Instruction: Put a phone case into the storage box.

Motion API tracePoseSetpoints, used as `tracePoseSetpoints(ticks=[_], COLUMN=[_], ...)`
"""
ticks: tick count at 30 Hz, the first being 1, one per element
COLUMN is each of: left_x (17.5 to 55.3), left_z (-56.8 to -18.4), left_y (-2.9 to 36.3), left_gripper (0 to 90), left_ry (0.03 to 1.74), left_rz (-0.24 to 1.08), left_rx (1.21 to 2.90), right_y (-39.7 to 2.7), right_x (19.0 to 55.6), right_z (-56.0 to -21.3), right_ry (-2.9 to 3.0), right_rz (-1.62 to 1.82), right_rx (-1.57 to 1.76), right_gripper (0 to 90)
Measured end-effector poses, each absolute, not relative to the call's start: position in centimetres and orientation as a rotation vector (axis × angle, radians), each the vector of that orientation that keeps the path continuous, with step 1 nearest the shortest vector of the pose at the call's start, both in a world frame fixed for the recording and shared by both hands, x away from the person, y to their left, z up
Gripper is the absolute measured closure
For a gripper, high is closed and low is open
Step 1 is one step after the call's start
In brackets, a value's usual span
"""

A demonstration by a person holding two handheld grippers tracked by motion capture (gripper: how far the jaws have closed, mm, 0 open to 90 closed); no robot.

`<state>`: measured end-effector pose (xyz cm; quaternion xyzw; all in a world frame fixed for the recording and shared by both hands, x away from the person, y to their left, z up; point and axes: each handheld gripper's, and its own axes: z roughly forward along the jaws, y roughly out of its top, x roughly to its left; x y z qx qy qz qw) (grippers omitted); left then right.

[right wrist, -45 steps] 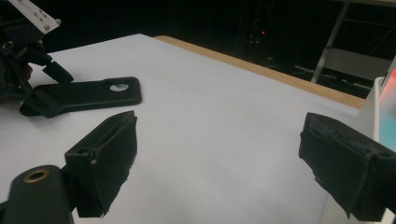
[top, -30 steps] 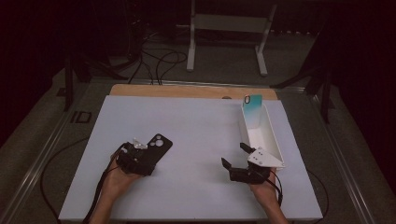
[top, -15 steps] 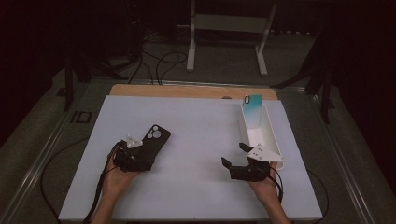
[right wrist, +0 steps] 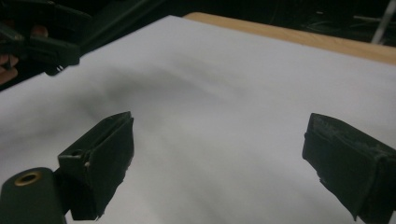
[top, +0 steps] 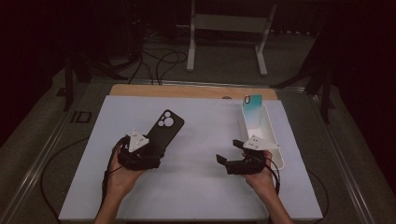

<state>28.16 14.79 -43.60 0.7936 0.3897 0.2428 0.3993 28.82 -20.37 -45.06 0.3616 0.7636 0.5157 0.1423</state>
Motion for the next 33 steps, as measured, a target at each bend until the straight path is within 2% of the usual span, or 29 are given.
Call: tracePoseSetpoints(ticks=[11,18,21,25,26,30,33], left_x=[27.3,26.6,26.3,26.1,26.1,26.1,26.1], left_z=[-41.1,-40.6,-40.5,-40.7,-40.8,-41.0,-41.2], left_y=[10.8,9.1,8.7,8.3,8.2,8.3,8.2], left_gripper=[15.0,15.0,15.0,15.0,15.0,15.1,15.2], left_ry=[0.823,0.742,0.717,0.708,0.706,0.719,0.723], left_rz=[0.652,0.660,0.663,0.668,0.672,0.661,0.655], left_rx=[1.976,1.964,1.961,1.959,1.960,1.947,1.943], right_y=[-18.1,-15.7,-14.9,-14.4,-14.3,-14.2,-14.2], right_x=[30.4,31.2,31.4,31.6,31.6,31.6,31.6], right_z=[-40.9,-39.6,-39.5,-39.4,-39.4,-39.4,-39.4], right_ry=[2.195,2.237,2.246,2.273,2.282,2.308,2.312], right_rz=[1.626,1.683,1.710,1.753,1.766,1.823,1.850], right_rx=[0.994,0.990,1.011,1.041,1.051,1.069,1.081], right_gripper=[9.0,10.7,16.9,41.8,45.7,58.3,63.5])
